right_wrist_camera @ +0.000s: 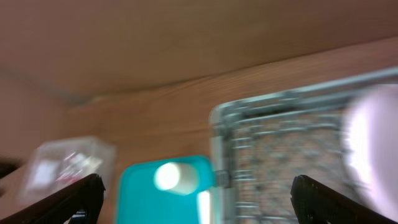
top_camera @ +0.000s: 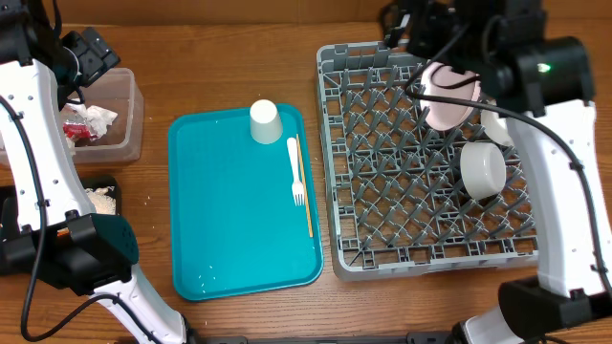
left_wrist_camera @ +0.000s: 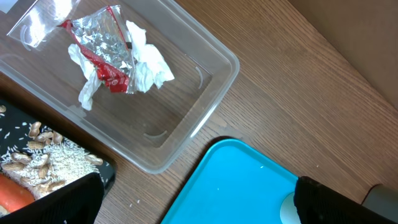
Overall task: Sort waste into correct bins and load items into the dishwasher rack
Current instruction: 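Move the right gripper left to the white cup on the tray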
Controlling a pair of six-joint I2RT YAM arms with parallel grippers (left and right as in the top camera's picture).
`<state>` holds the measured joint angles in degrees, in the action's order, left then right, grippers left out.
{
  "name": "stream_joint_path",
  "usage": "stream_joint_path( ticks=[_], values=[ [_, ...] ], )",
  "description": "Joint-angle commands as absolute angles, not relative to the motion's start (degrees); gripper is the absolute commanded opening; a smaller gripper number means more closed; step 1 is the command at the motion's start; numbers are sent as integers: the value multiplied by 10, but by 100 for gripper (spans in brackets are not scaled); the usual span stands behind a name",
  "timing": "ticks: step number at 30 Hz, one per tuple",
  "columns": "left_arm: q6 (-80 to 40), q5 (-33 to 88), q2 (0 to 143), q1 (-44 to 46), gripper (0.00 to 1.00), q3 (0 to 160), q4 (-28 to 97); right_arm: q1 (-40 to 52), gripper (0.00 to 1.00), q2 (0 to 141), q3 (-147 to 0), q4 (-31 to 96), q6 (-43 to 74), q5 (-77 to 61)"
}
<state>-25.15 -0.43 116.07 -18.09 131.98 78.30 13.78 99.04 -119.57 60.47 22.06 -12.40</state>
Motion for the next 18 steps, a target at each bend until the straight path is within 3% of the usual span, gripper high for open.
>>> stream_joint_path(
  ticks=[1,8,18],
  values=[
    [-256,0,1166,-180,100,1321,784,190,100,1034,-1200,596,185,-195],
    [-256,0,1166,-180,100,1321,784,288,100,1138,-1200,580,163,-65],
    [-256,0,1166,-180,100,1321,784,342,100,1263,-1200,475,146,-61]
  ],
)
